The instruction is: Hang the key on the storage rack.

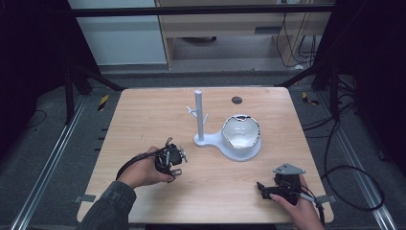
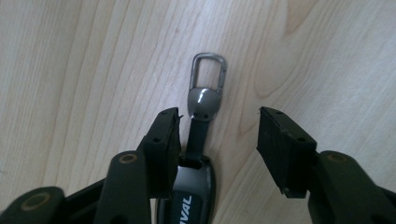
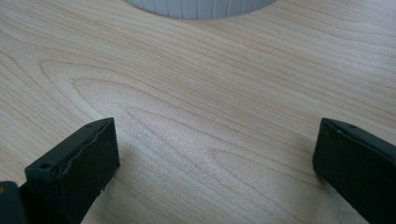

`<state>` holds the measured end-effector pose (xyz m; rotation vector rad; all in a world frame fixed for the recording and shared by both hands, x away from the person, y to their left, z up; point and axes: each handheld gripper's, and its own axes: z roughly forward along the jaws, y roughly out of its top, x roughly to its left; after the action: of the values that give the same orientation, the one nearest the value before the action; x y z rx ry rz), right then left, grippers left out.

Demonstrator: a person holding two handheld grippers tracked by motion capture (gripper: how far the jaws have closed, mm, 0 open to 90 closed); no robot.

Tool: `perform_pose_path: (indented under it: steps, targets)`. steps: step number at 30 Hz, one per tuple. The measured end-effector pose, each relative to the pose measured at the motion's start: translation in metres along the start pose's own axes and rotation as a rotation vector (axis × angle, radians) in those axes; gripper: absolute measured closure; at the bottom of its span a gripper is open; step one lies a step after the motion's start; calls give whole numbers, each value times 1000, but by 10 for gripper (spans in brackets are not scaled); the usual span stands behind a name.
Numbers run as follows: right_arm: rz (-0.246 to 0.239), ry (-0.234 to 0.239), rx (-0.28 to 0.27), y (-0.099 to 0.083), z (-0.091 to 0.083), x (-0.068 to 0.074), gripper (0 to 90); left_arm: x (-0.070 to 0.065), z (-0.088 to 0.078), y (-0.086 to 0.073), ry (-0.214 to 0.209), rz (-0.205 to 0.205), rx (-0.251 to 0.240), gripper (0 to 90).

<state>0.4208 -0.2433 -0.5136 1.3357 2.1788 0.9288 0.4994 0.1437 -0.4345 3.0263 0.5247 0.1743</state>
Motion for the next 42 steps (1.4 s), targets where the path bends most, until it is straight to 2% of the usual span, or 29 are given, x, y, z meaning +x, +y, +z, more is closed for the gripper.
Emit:
perform_pose_path:
  steps: [3, 11, 15, 19, 32, 42]
  targets:
    - [0, 0, 0, 0, 0, 0, 8, 3, 1, -2, -2, -13, -4, 558]
    - [0, -1, 0, 0, 0, 0, 8, 6, 9, -7, -11, 12, 11, 589]
    - [1, -1, 0, 0, 0, 0, 8, 8, 11, -11, -43, 9, -30, 600]
    - [0, -1, 0, 0, 0, 0, 8, 10, 10, -13, -37, 8, -32, 620]
    - [0, -1, -1, 0, 0, 0, 7, 12, 19, -9, -45, 49, -4, 684]
    - [0, -1, -1, 0, 0, 0, 7, 15, 23, -11, -45, 55, 14, 712]
